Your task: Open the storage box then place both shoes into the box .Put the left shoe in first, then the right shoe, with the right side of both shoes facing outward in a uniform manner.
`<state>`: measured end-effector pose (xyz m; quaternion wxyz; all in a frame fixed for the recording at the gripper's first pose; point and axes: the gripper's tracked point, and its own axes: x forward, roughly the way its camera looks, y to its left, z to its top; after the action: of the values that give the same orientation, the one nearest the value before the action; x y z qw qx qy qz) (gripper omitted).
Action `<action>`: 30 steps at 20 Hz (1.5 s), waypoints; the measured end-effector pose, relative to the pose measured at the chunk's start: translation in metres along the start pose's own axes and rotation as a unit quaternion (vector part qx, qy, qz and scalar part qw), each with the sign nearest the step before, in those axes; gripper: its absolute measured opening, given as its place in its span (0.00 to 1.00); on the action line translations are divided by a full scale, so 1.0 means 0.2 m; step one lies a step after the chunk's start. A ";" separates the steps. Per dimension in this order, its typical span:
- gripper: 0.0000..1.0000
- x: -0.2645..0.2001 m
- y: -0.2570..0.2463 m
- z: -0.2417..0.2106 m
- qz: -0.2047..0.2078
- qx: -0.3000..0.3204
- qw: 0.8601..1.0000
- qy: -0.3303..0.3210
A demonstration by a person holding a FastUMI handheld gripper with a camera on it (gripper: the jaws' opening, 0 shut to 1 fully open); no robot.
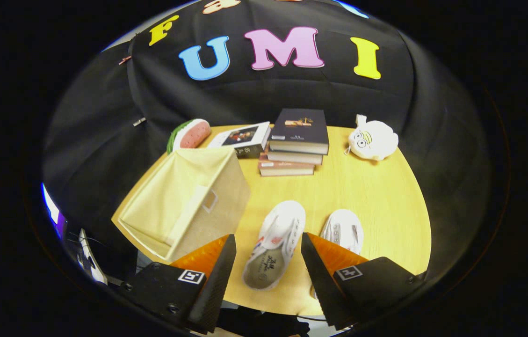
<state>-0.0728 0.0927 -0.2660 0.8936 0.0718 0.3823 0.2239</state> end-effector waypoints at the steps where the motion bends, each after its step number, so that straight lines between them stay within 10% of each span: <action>1: 0.86 0.04 -0.04 -0.06 -0.014 -0.008 1.000 0.011; 15: 0.57 0.59 -0.24 -0.28 -0.100 0.132 0.985 0.043; 17: 0.48 0.63 -0.22 -0.25 -0.107 0.127 0.985 0.034; 18: 0.21 0.62 -0.23 -0.26 -0.123 0.115 0.985 0.033; 20: 0.09 0.60 -0.22 -0.25 -0.136 0.116 0.983 0.049; 30: 0.07 0.20 -0.08 0.16 -0.106 0.201 0.974 0.010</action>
<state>-0.0210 0.0970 -0.2749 0.8756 0.2069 0.4338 0.0474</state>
